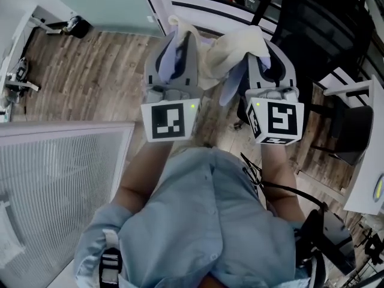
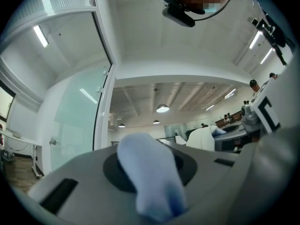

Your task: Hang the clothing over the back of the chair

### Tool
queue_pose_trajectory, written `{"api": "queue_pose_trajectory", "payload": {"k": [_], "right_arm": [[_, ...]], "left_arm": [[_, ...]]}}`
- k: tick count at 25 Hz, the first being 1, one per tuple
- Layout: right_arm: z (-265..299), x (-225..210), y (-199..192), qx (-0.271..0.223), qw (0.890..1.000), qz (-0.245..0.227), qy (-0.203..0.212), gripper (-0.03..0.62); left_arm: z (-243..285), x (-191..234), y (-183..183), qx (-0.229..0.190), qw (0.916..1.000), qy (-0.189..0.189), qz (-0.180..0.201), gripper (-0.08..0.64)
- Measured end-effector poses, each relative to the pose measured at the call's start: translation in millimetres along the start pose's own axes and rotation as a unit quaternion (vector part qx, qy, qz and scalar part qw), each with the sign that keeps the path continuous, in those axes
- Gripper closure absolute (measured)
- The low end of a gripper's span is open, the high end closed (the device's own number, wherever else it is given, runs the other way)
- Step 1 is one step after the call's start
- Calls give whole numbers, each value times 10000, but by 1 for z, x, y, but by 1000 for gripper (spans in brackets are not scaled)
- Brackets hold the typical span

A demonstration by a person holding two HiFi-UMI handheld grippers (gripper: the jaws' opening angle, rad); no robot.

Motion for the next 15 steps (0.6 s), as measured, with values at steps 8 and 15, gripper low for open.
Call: {"api": "queue_pose_trajectory", "payload": {"k": [8,15], "right_arm": [[122,-66,-24,213,9983,46,-546,518],[209,-129,-20,232,9920,-55,-1237,518]], "left_arm": [[149,23,-49,79,9987,-484,-158,499],[272,29,-66,-35,9923,-1204,-270,500]]}}
Point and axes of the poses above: the fingertips, and each gripper's own axes: z forward along the fingers, x to its left, y out of its top, the point moved 5 cm from there along -z, backward along the fingers, and after that the axes turned 14 degrees about y, right-handed, at the moved point
